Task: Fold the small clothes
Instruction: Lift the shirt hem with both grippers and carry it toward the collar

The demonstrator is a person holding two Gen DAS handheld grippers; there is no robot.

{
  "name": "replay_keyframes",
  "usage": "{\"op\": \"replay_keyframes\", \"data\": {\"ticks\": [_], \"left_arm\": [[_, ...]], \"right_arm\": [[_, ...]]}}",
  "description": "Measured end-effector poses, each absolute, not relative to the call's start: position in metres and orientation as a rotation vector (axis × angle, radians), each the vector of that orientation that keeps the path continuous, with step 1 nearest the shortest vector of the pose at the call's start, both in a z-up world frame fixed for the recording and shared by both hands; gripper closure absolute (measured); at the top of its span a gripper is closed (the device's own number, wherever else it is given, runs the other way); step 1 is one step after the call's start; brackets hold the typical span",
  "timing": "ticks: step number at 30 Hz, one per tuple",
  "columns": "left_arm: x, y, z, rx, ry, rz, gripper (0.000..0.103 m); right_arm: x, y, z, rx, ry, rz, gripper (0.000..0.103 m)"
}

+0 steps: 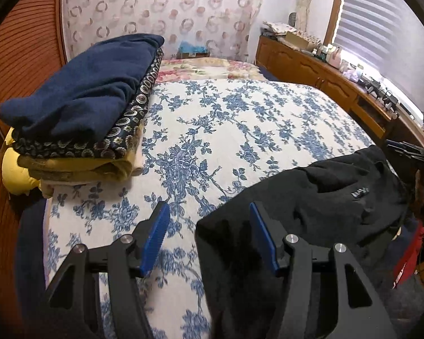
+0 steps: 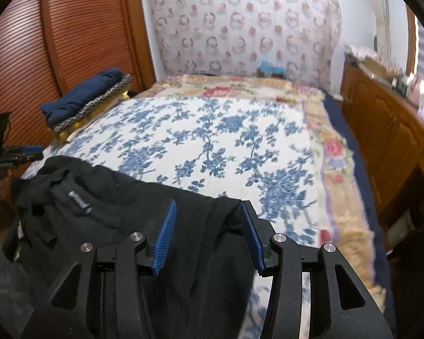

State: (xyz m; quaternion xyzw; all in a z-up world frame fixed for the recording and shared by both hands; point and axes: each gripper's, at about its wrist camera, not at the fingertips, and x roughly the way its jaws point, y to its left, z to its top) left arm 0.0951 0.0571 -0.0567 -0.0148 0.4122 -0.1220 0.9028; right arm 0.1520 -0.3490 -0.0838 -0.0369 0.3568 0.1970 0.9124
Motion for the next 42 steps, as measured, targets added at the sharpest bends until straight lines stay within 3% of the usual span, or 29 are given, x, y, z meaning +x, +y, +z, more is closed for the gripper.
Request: {"op": "replay_keyframes", "data": {"ticks": [8, 12, 14, 17, 23, 24, 25, 27, 33, 39, 42], "left_arm": [[0.108, 0.051, -0.076, -0.026, 0.898, -0.258, 0.045], [0.112, 0.051, -0.083, -0.024, 0.913, -0.244, 0.045], [0.113, 0.052, -0.085, -0.028, 0.914, -0.242, 0.045], [0.113, 0.053, -0.088, -0.03, 0.913, -0.248, 0.045], [0.114, 0.053, -0.089, -0.033, 0.909, -0.254, 0.045], [0.115, 0.053, -0.089, -0.035, 0.909, -0.254, 0.045], [0.115, 0.053, -0.09, -0.036, 0.909, -0.252, 0.045], [0.115, 0.052, -0.091, -0.026, 0.904, -0.249, 0.045], [0.113, 0.05, -0.093, 0.004, 0.887, -0.236, 0.045], [0.113, 0.05, -0.093, 0.007, 0.873, -0.23, 0.045], [0.113, 0.05, -0.094, 0.01, 0.874, -0.229, 0.045]], "right_arm": [[0.192, -0.342, -0.115, -0.022, 0.836, 0.398, 0.057], [0.191, -0.344, -0.113, -0.013, 0.827, 0.416, 0.094], [0.182, -0.351, -0.1, 0.011, 0.747, 0.395, 0.103], [0.17, -0.37, -0.081, 0.049, 0.634, 0.265, 0.103], [0.174, -0.373, -0.085, 0.059, 0.678, 0.324, 0.103], [0.175, -0.37, -0.086, 0.053, 0.685, 0.335, 0.096], [0.176, -0.364, -0.088, 0.029, 0.701, 0.343, 0.083], [0.179, -0.353, -0.092, -0.009, 0.718, 0.347, 0.072], [0.197, -0.339, -0.114, -0.085, 0.793, 0.314, 0.063], [0.201, -0.343, -0.124, -0.08, 0.852, 0.322, 0.063], [0.195, -0.341, -0.124, -0.087, 0.864, 0.376, 0.088]]}}
